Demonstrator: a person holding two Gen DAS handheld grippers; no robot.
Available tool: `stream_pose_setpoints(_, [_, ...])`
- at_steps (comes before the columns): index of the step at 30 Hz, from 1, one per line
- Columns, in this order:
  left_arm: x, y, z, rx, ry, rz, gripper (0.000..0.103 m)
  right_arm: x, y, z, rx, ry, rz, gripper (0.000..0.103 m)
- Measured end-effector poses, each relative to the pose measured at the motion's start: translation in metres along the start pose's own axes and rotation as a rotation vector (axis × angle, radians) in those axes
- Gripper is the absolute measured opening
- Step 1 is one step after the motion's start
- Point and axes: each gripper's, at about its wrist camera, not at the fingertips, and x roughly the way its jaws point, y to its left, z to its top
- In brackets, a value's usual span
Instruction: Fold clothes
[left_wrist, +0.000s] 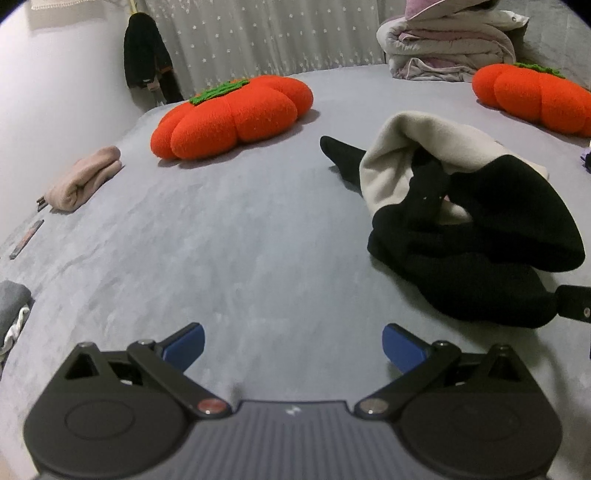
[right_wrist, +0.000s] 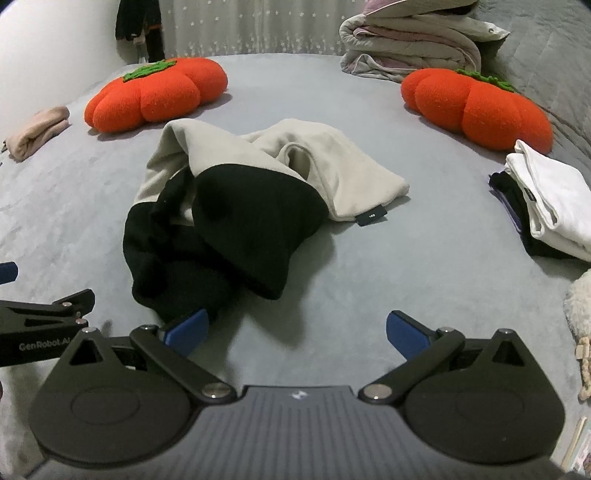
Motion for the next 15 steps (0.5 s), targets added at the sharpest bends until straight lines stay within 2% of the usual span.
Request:
stream_pose_setpoints(11, [0.0016, -0.0002, -0.0008, -0.012, 0.010, -0.016, 0.102, 0.0021, 0.0027, -0.0013, 0.000, 0.015, -0.015, 0.103])
stream_pose_setpoints(15, [0.0004, 0.0030, -0.0011, -0.033, 0.016, -0.050, 0.102, 0.0016, 0.0052, -0.0019, -0.006, 0.010, -0.060, 0.102])
